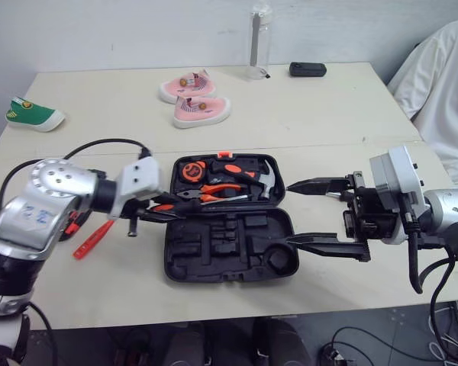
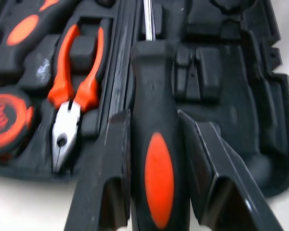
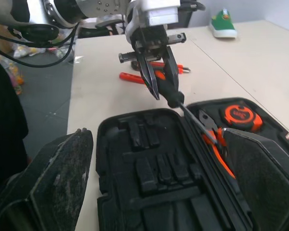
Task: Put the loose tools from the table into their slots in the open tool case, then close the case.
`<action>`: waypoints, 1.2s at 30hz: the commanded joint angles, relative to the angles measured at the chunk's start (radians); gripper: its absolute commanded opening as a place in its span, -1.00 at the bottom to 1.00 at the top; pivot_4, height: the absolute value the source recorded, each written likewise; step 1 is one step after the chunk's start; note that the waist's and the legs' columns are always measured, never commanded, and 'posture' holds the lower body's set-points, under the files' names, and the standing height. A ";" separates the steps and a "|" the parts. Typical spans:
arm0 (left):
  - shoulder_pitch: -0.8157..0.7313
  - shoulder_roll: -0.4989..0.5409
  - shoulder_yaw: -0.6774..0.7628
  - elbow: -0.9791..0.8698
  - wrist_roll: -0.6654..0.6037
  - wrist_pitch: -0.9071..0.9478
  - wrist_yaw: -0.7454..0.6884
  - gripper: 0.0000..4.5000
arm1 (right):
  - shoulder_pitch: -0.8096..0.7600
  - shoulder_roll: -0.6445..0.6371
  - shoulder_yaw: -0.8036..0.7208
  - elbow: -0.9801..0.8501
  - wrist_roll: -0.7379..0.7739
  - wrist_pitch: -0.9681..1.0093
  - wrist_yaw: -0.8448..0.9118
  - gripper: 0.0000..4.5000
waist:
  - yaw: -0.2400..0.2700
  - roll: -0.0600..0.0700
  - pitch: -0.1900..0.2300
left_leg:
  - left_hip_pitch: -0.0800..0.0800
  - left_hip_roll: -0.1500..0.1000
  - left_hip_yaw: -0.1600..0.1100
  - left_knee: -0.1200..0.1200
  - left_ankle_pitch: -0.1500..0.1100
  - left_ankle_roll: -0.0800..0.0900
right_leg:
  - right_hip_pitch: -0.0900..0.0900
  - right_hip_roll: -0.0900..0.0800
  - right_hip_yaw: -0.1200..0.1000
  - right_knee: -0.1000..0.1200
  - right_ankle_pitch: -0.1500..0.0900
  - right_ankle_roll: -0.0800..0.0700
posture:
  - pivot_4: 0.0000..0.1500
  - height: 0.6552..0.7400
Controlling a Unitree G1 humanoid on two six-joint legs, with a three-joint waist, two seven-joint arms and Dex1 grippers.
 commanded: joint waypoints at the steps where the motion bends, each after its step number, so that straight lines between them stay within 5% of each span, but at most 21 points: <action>1: -0.067 -0.015 -0.097 0.019 0.082 -0.027 -0.049 -0.63 | 0.020 0.002 -0.022 -0.016 0.001 -0.006 -0.020 1.00 | 0.002 0.000 0.000 | 0.000 0.000 0.000 0.000 0.000 0.000 | 0.000 0.000 0.000 0.000 0.000 0.000 | 1.00 0.80; 20: -0.203 -0.222 -0.229 0.184 0.265 -0.025 -0.004 -0.63 | 0.101 0.018 -0.014 -0.015 -0.072 -0.047 -0.052 1.00 | 0.021 -0.002 0.001 | -0.005 0.001 -0.003 0.009 -0.001 0.001 | 0.000 0.001 -0.001 0.001 0.000 0.001 | 1.00 0.80; 36: -0.181 -0.220 -0.260 0.158 0.304 0.027 -0.051 -0.63 | 0.144 0.008 -0.002 0.010 -0.168 -0.088 -0.033 1.00 | 0.020 -0.002 0.001 | -0.004 0.001 -0.004 0.010 -0.001 0.001 | 0.001 0.001 -0.001 0.002 0.001 0.001 | 1.00 0.80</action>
